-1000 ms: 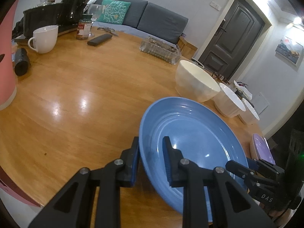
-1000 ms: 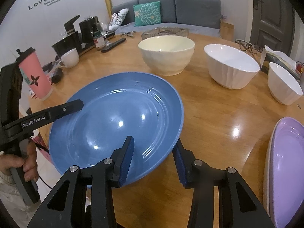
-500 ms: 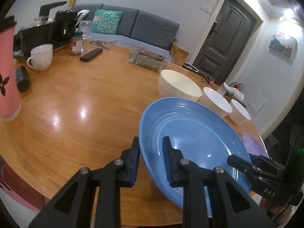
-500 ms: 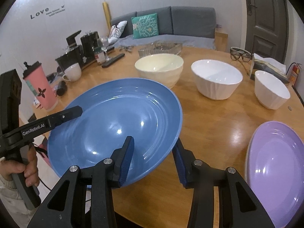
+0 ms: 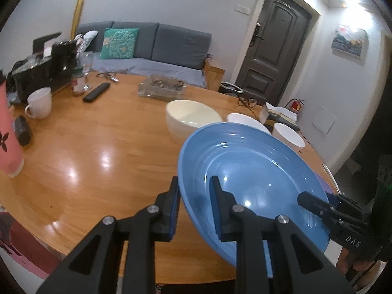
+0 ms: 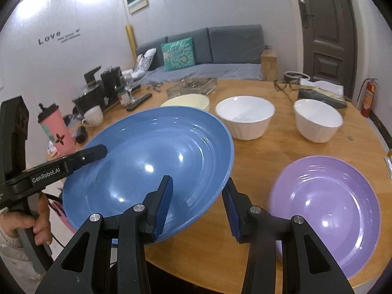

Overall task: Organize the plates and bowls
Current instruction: 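Lift the blue plate with the right tool and carry it over the purple plate, then lower the blue plate onto the purple plate and open the right tool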

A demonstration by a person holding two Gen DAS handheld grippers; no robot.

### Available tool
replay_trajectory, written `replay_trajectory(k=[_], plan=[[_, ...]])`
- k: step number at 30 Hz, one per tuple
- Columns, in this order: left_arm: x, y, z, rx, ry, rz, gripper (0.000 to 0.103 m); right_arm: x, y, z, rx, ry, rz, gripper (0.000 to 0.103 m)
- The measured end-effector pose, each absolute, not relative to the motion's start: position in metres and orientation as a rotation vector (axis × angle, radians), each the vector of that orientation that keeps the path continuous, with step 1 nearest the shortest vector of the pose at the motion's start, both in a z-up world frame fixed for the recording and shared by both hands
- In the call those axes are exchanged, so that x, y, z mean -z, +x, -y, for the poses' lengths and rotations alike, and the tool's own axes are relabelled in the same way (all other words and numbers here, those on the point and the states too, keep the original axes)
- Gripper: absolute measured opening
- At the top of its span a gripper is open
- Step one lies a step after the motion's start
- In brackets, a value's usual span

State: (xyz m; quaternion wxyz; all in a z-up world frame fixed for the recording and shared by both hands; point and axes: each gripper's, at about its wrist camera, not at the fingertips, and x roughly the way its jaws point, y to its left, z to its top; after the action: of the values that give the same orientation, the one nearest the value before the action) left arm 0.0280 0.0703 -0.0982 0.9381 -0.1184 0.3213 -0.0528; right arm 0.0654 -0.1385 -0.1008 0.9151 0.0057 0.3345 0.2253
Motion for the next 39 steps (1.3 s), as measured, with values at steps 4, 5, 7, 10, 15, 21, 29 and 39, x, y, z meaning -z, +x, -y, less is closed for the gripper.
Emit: replay_trajectory(k=[4,5,7,10,15,21,29,39], plan=[[0.093,0.032,-0.043,0.132,-0.206,-0.662,0.02,0.096,0.058,0.166,-0.431,0.047,-0.662,0.036],[0.093,0.033,-0.037,0.143,-0.199,-0.666,0.02,0.095,0.056,0.17,-0.424,0.052,-0.658,0.036],[0.091,0.036,-0.022,0.165,-0.186,-0.671,0.02,0.095,0.053,0.186,-0.395,0.067,-0.651,0.036],[0.09,0.041,0.004,0.197,-0.16,-0.678,0.02,0.095,0.049,0.208,-0.355,0.084,-0.644,0.036],[0.093,0.048,0.044,0.245,-0.124,-0.7,0.02,0.098,0.043,0.25,-0.298,0.14,-0.627,0.036],[0.102,0.061,0.089,0.278,-0.072,-0.746,0.02,0.108,0.039,0.294,-0.243,0.213,-0.625,0.036],[0.112,0.074,0.132,0.305,-0.008,-0.782,0.02,0.119,0.036,0.336,-0.202,0.284,-0.616,0.036],[0.127,0.087,0.15,0.296,0.021,-0.815,0.02,0.134,0.041,0.355,-0.178,0.289,-0.636,0.036]])
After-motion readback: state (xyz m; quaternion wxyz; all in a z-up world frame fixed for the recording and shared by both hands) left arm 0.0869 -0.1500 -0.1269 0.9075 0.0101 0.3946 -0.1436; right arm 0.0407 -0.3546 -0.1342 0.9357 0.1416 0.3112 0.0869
